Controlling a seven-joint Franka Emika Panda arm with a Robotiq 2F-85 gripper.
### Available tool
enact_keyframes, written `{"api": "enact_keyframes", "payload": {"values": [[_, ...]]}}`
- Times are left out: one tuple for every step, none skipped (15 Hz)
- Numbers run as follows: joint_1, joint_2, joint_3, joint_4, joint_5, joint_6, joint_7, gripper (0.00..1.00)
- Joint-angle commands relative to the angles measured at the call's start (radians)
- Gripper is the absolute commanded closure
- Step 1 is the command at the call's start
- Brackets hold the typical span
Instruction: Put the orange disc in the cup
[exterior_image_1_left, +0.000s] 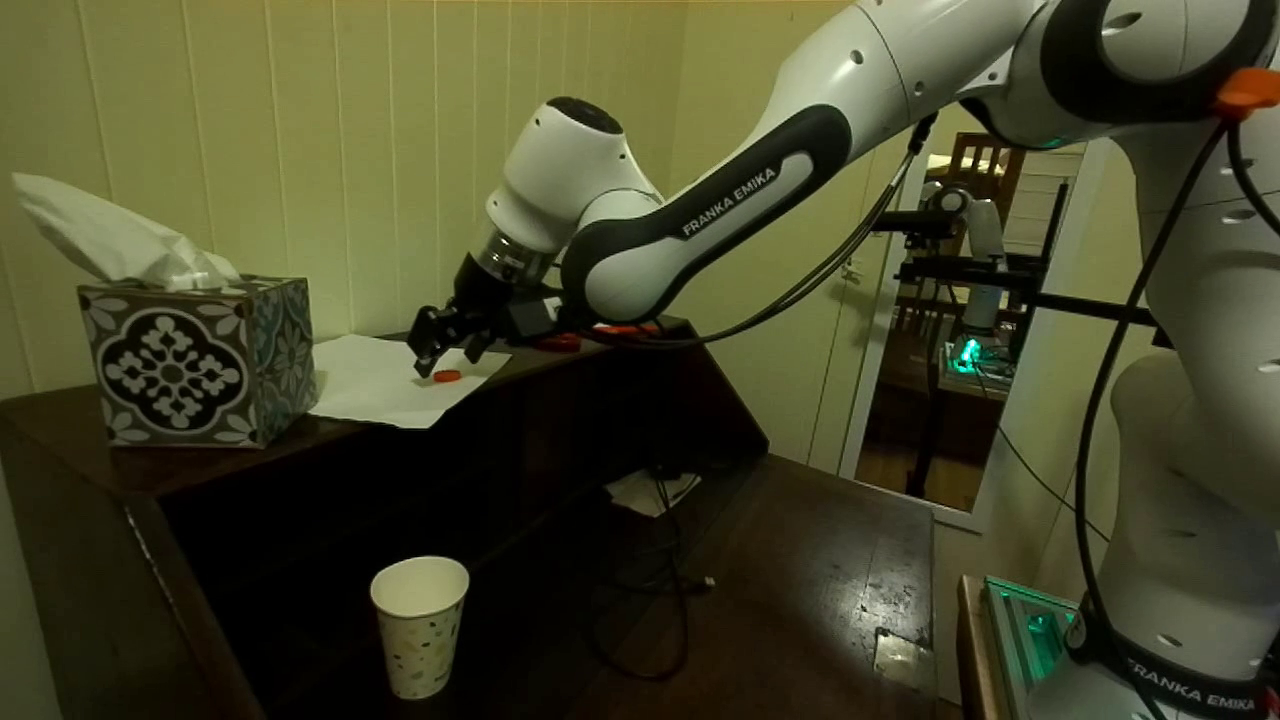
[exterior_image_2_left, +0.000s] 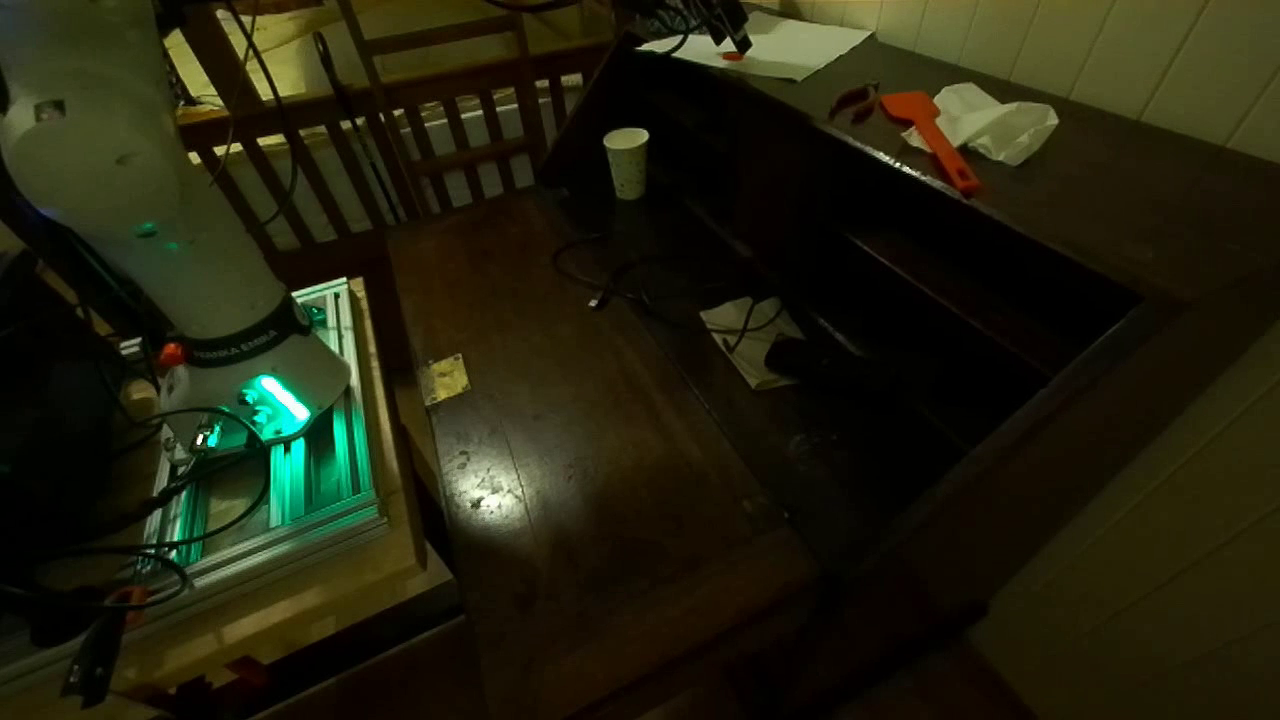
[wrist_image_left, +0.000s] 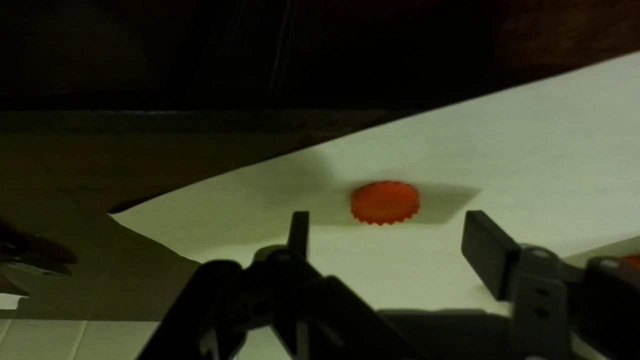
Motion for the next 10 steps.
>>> {"api": "enact_keyframes", "payload": {"values": [[0.02,0.026,-0.023,0.025,-0.031,0.014,0.037,0.19],[0.022,0.029,-0.026,0.025,-0.029,0.015,0.037,0.24],[0.025,0.032,-0.029,0.027,-0.032,0.024,0.042,0.24],[0.026,0.034,-0.029,0.026,-0.03,0.026,0.042,0.28],[0.029,0.036,-0.032,0.026,-0.031,0.028,0.046,0.3],[0.032,0.037,-0.036,0.026,-0.034,0.03,0.049,0.37],[0.035,0.037,-0.039,0.026,-0.033,0.029,0.05,0.44],[0.038,0.037,-0.043,0.025,-0.031,0.031,0.049,0.45],[0.041,0.036,-0.046,0.026,-0.032,0.032,0.05,0.56],[0.043,0.035,-0.049,0.026,-0.033,0.033,0.05,0.7]]}}
